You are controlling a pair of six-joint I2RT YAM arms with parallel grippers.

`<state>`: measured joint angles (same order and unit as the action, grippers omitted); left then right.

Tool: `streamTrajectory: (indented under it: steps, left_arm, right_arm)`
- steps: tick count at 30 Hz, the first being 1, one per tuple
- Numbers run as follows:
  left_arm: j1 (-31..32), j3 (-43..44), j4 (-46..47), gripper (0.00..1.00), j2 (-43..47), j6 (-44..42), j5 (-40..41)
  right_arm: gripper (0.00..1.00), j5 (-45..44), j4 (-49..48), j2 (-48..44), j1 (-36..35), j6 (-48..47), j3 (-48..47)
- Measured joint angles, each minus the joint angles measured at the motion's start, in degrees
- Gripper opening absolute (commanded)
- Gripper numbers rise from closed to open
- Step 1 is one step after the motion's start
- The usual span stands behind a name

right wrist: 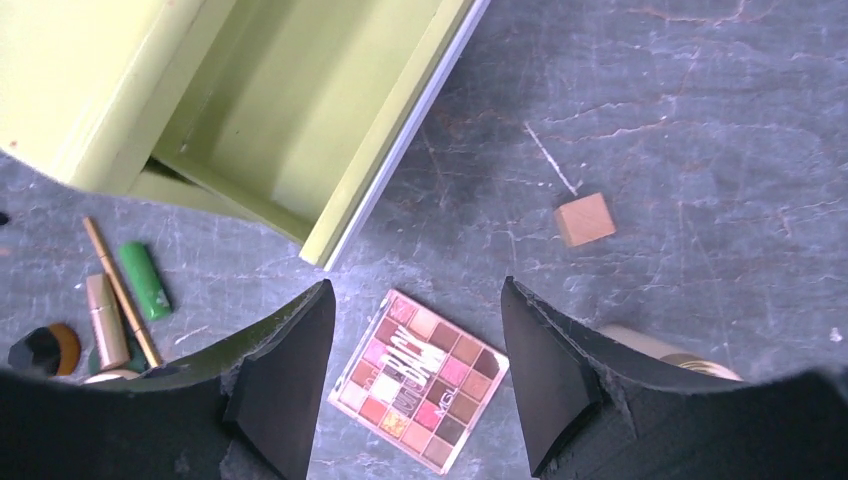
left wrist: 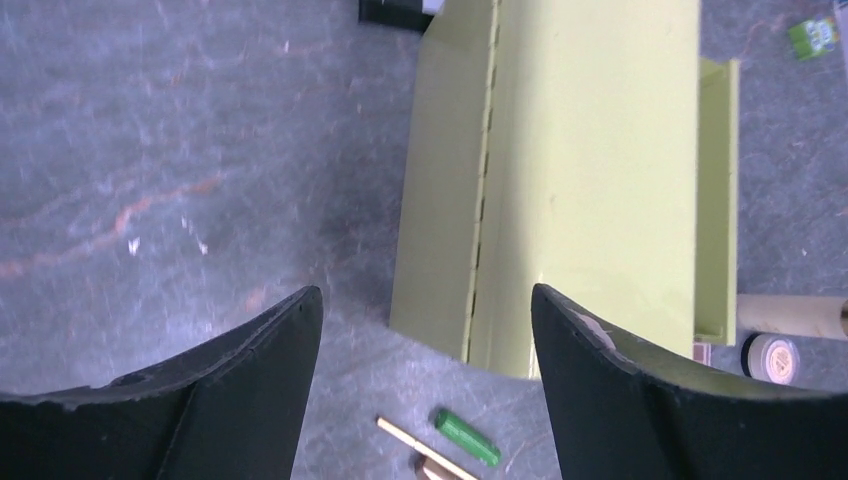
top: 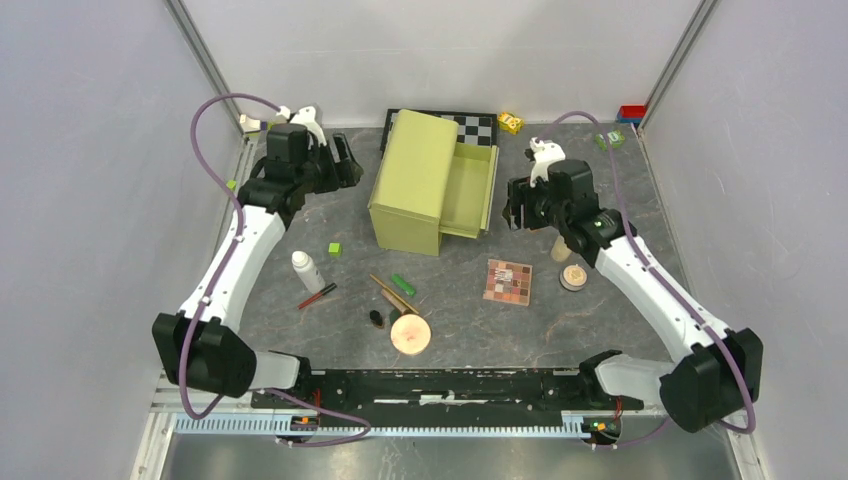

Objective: Organize the makeup
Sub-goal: Pick up the makeup from the center of the board.

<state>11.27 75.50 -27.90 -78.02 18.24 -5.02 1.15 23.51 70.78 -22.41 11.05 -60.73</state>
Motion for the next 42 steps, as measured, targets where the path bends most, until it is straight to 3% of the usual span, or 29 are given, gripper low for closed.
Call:
streamTrajectory:
  steps: [4,9,19,27,33,42]
  left_arm:
    - [0.0,-5.55,-1.31,0.91,3.15,1.62,1.42]
    - [0.0,-11.58,-4.07,0.95,7.37,2.16,3.65]
    - [-1.09,-12.04,-4.66,0.93,9.18,2.16,5.03]
    - [-1.25,-12.04,-4.59,0.9,9.92,2.14,5.88]
    - [-1.25,-8.9,-7.23,0.91,14.23,2.14,9.75]
    - [-1.29,1.99,-10.62,0.91,25.42,2.49,15.65]
  right_arm:
    - [0.68,1.7,-0.55,-3.85,-1.51,0.48,4.07]
    - [0.67,1.99,-1.62,-6.12,-9.44,0.66,6.6]
    - [0.65,-3.58,-5.01,-2.49,-31.01,0.63,7.19]
    - [0.61,-6.51,-6.75,3.8,-36.65,0.83,6.49]
    - [0.59,-8.33,-6.6,14.05,-41.18,-0.57,-2.19]
    - [0.55,-9.01,-3.76,35.3,-43.85,-3.02,-23.56]
